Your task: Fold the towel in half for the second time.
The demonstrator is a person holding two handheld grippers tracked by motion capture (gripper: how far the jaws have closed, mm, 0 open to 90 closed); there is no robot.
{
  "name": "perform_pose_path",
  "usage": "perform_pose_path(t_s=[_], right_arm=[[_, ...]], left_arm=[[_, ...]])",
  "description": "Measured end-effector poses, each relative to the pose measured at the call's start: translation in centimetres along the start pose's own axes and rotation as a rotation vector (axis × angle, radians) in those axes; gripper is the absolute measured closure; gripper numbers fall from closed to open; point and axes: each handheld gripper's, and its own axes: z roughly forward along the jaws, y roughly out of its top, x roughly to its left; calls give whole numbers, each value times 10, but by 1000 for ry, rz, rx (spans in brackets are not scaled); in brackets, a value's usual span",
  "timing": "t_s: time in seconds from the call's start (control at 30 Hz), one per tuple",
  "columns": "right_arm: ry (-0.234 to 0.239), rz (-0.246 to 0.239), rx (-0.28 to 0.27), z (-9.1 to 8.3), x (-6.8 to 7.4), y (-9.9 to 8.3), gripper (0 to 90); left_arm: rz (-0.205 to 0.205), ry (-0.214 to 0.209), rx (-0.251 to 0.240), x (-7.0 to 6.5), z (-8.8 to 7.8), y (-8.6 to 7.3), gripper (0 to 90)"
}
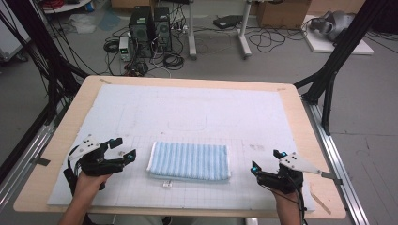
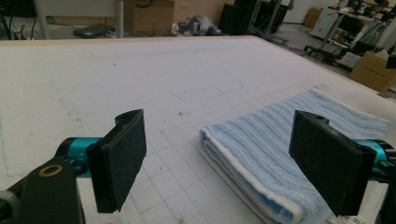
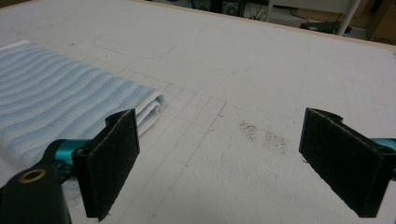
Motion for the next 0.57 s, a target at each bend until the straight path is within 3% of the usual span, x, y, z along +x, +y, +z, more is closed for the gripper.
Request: perform_pose_path(t_s=[0.57], right_arm=[[9,6,-7,2,0,-1,114]], left_arm=[[-13,12,-9,2,-1,0,194]])
